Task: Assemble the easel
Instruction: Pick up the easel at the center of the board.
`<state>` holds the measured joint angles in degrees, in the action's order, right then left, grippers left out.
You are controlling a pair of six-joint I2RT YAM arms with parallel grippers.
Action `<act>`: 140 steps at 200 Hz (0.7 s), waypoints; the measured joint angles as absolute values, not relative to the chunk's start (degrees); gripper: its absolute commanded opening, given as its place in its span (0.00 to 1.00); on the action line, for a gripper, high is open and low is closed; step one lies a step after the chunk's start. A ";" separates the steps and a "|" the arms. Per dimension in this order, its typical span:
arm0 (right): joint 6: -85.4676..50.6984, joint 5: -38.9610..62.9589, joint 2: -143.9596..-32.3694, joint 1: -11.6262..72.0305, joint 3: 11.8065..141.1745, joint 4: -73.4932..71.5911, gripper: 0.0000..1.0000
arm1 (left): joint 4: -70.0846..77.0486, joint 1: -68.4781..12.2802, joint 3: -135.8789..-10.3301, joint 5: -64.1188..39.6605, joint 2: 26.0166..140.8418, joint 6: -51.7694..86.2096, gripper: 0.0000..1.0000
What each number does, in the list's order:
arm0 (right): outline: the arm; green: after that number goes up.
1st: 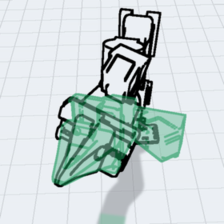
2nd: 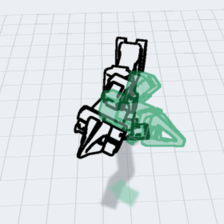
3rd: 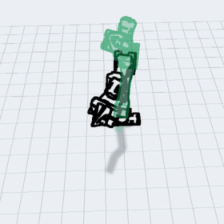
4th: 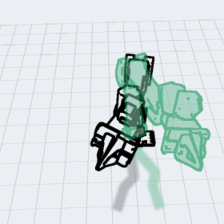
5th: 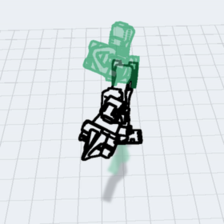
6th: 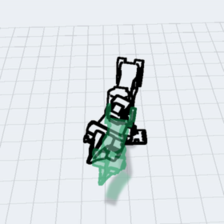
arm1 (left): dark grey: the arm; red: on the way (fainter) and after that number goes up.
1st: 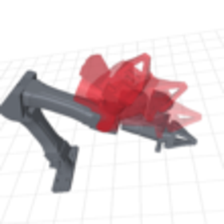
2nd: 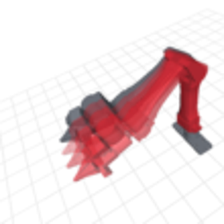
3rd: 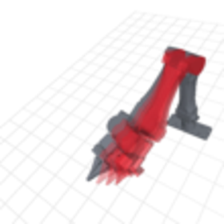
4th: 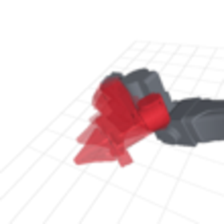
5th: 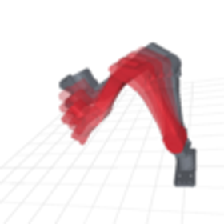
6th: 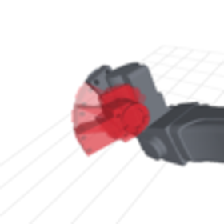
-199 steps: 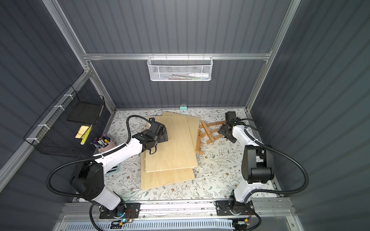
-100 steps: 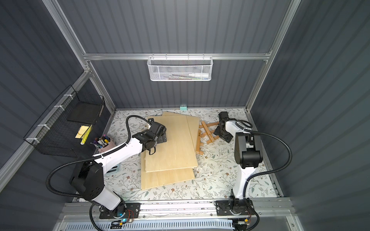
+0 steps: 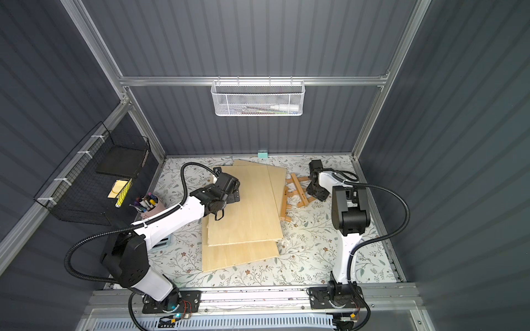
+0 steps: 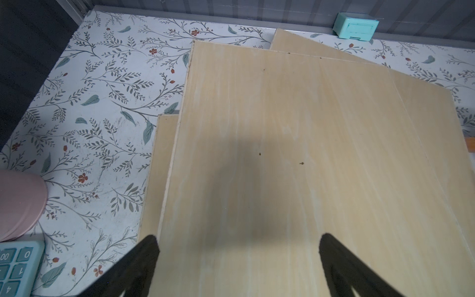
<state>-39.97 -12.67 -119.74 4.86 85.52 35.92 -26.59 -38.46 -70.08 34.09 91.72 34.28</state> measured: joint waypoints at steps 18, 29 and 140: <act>-41.39 -12.64 -119.74 4.51 85.52 35.86 0.29 | -26.72 -38.61 -70.13 34.52 91.72 34.26 0.99; -41.87 -12.25 -119.63 3.70 85.47 35.57 0.23 | -26.85 -38.70 -70.13 34.54 91.72 34.13 1.00; -35.57 3.49 -100.22 -11.90 81.78 40.84 0.09 | -25.34 -40.84 -73.38 30.20 95.04 29.67 0.99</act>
<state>-35.57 3.49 -100.22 -11.90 81.78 40.84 -25.34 -40.84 -73.38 30.20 95.04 29.67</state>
